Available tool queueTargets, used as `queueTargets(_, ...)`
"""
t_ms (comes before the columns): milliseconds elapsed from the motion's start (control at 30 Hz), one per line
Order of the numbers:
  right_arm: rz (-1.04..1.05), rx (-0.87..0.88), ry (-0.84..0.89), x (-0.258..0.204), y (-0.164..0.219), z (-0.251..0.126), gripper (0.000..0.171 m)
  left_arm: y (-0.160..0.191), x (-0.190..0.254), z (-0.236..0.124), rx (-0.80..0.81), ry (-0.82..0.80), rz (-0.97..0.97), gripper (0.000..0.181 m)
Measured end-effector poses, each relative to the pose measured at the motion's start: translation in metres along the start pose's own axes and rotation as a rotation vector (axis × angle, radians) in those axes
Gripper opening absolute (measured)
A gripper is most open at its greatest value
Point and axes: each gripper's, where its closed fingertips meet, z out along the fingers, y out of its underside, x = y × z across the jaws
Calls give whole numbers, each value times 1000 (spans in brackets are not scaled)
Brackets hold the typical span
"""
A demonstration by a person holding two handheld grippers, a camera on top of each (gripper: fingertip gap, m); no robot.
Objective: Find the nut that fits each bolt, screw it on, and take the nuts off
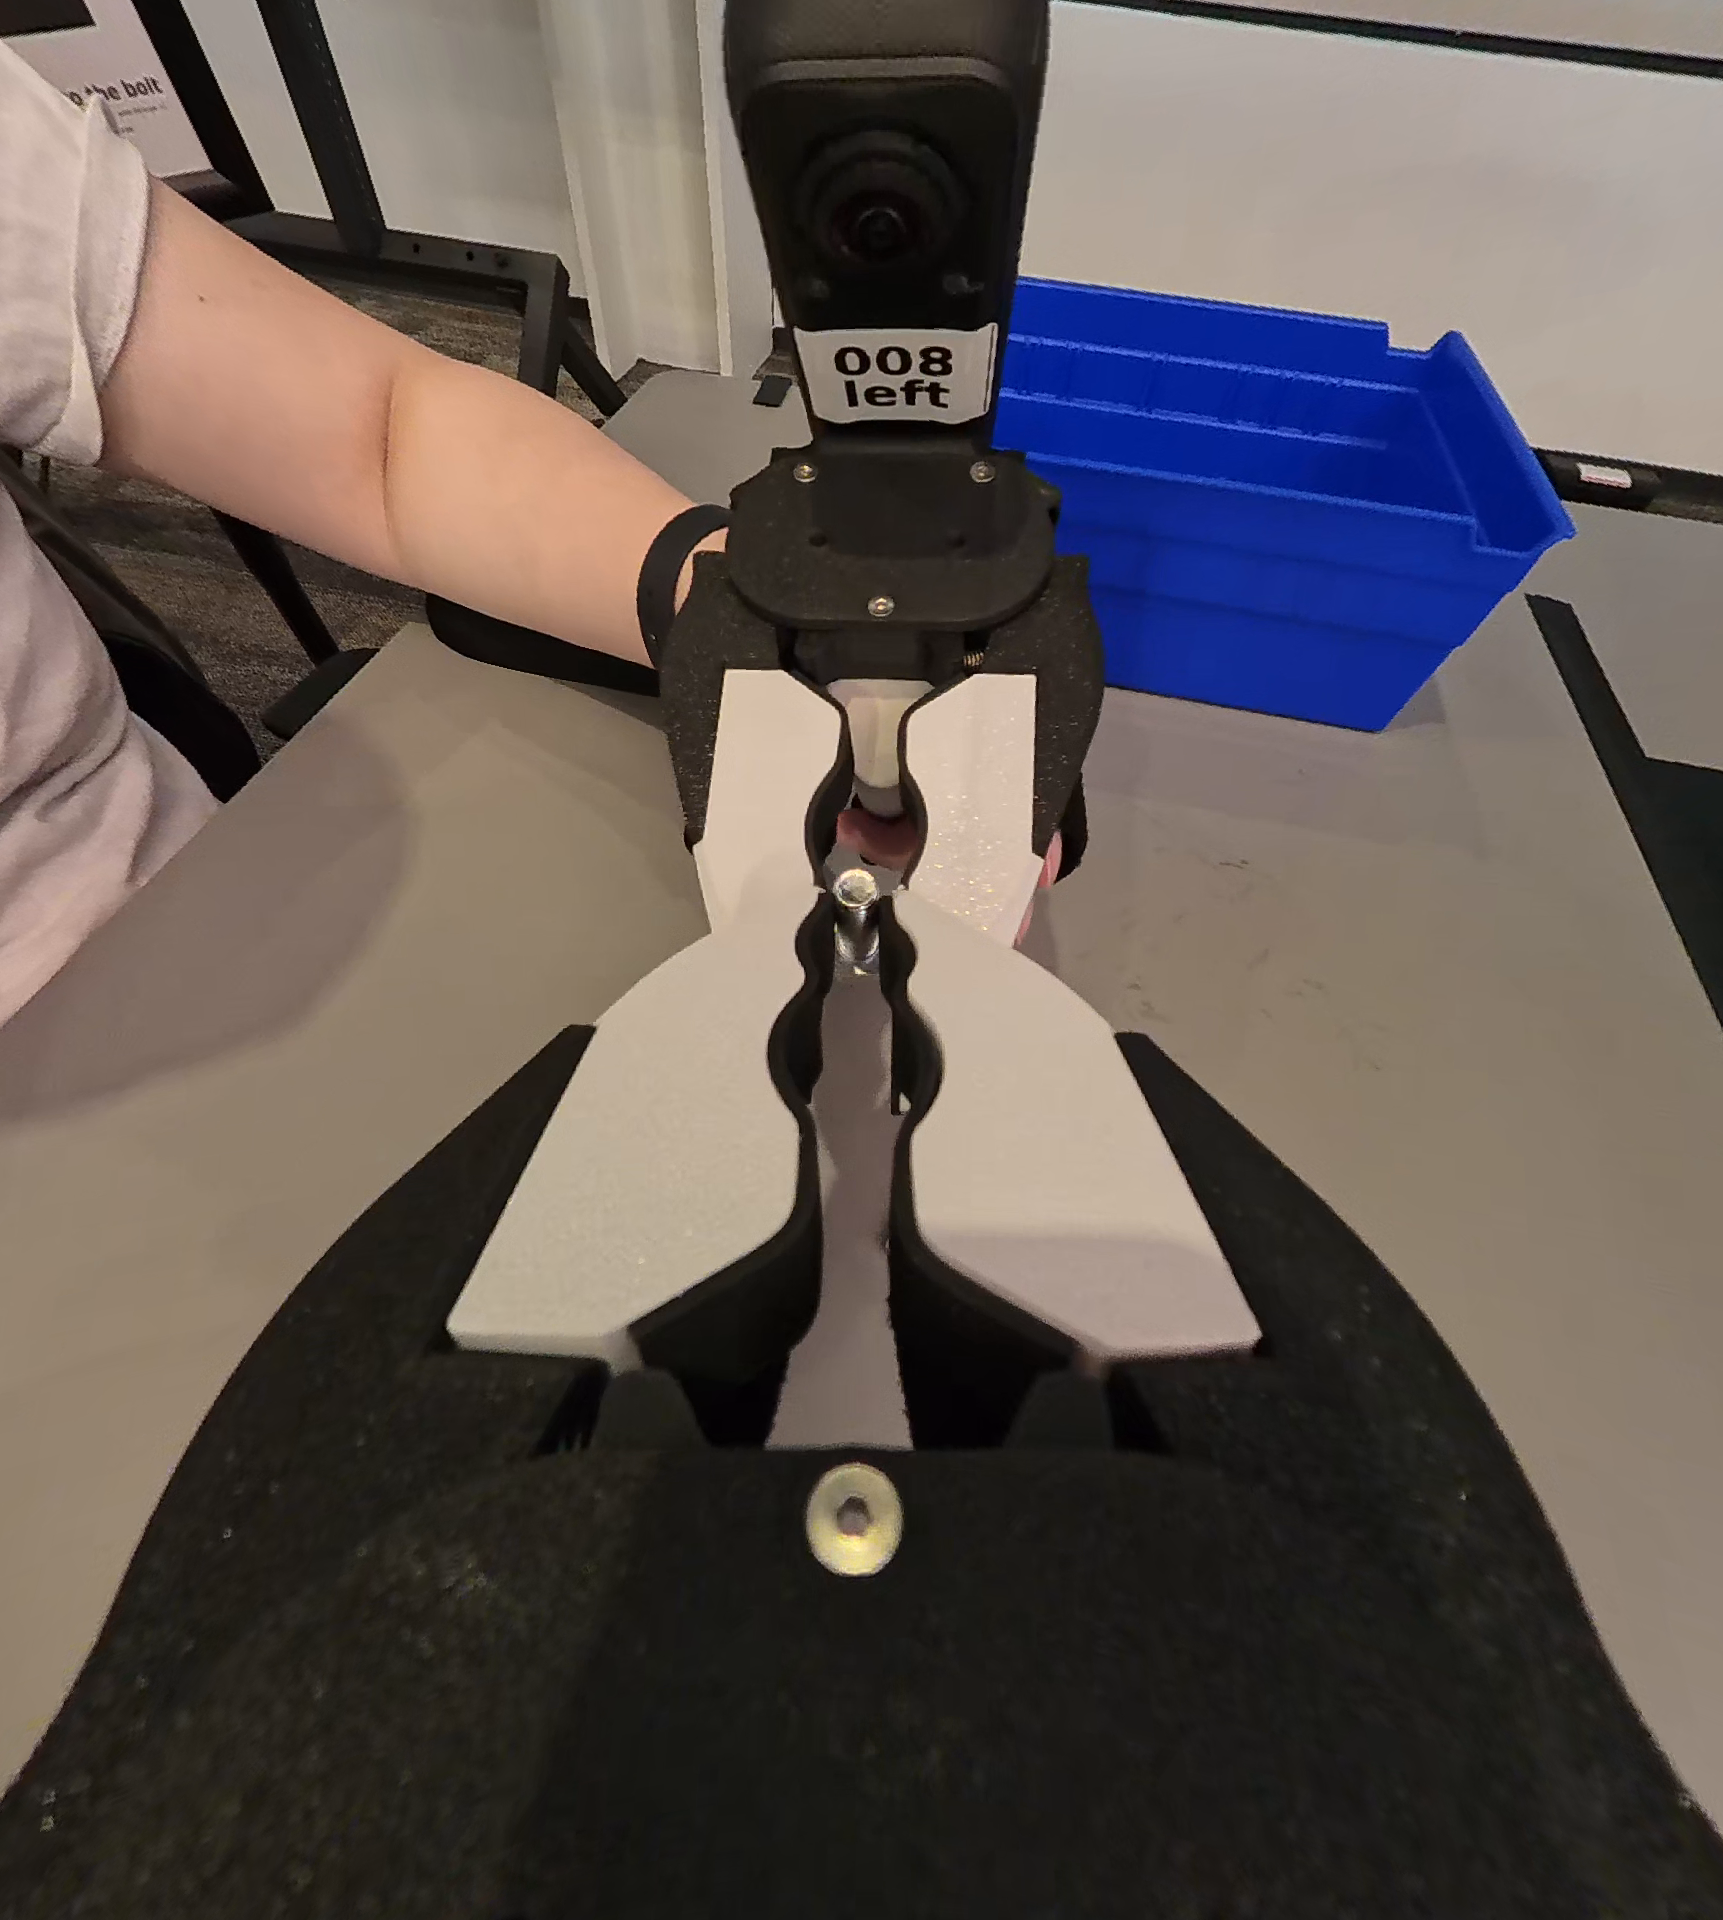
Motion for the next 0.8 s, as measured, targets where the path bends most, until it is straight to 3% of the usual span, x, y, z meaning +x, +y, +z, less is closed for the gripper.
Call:
queueTargets(667,3,15,-21,-2,-1,-1,8,0,1,1,-15,-9,21,10)
queueTargets(800,10,28,4,2,-4,-4,22,-1,-10,-3,-5,-73,20,10)
